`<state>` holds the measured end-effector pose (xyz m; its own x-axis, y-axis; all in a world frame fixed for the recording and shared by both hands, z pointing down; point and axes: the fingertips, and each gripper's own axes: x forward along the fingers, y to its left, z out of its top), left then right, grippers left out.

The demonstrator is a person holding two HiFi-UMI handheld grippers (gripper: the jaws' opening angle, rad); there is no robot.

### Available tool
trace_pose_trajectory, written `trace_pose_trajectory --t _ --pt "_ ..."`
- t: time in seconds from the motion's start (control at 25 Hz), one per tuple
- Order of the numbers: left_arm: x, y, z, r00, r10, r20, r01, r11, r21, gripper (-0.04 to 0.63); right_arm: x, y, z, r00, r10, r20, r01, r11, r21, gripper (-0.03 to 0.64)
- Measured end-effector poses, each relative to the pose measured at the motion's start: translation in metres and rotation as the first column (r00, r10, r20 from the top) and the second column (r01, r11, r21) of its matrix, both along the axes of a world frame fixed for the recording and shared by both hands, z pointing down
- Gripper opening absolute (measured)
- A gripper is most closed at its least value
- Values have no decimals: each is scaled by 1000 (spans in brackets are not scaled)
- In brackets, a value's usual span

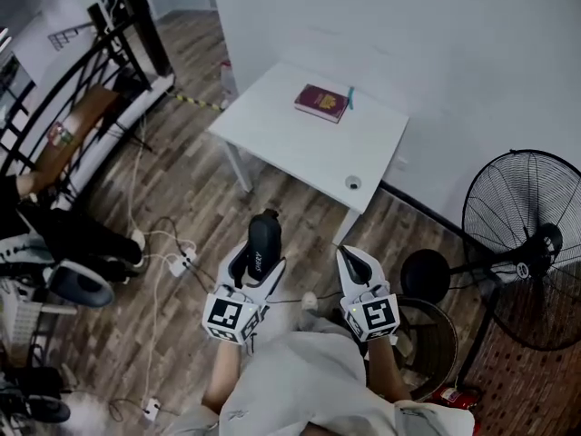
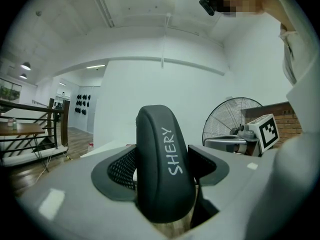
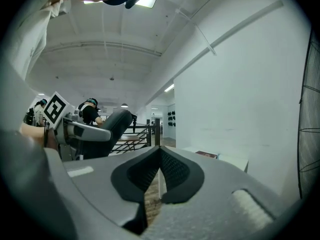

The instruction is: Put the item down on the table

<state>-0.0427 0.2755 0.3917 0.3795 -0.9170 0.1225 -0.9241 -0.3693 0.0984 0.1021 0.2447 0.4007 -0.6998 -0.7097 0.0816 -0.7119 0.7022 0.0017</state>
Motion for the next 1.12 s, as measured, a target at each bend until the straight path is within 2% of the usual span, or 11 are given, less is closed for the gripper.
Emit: trace_pose_trajectory --t 0.52,1.12 --pt "6 -96 -5 999 -39 18 39 999 14 341 6 -100 -5 999 -47 15 47 999 4 3" --pt "-3 -172 -2 999 -51 14 51 999 2 341 -8 -182 1 998 -59 12 60 998 -18 3"
